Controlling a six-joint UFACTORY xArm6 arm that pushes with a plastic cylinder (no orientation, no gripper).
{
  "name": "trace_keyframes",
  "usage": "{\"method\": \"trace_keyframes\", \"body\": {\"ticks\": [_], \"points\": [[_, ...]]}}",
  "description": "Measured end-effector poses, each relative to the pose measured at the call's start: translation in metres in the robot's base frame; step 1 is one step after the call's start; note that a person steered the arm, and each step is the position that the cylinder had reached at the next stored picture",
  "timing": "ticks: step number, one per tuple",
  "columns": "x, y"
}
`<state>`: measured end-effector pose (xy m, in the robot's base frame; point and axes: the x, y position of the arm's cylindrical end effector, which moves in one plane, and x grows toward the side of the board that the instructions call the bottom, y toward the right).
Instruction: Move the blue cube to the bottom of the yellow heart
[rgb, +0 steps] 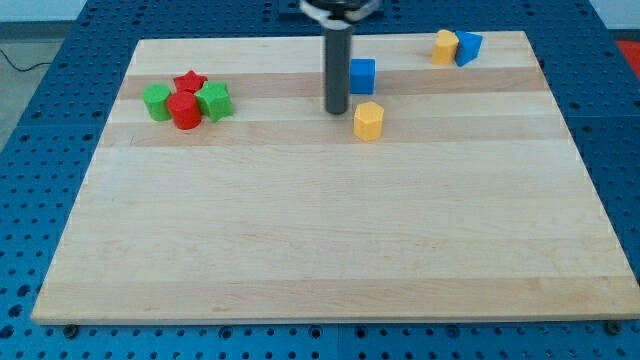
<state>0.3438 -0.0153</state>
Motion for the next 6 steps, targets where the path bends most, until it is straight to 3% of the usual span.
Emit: {"method": "trace_keyframes", "body": {"ticks": [2, 4, 5, 6], "points": [[-0.043, -0.001], [-0.043, 0.101], [-0.043, 0.110], [-0.045, 0.064]]}}
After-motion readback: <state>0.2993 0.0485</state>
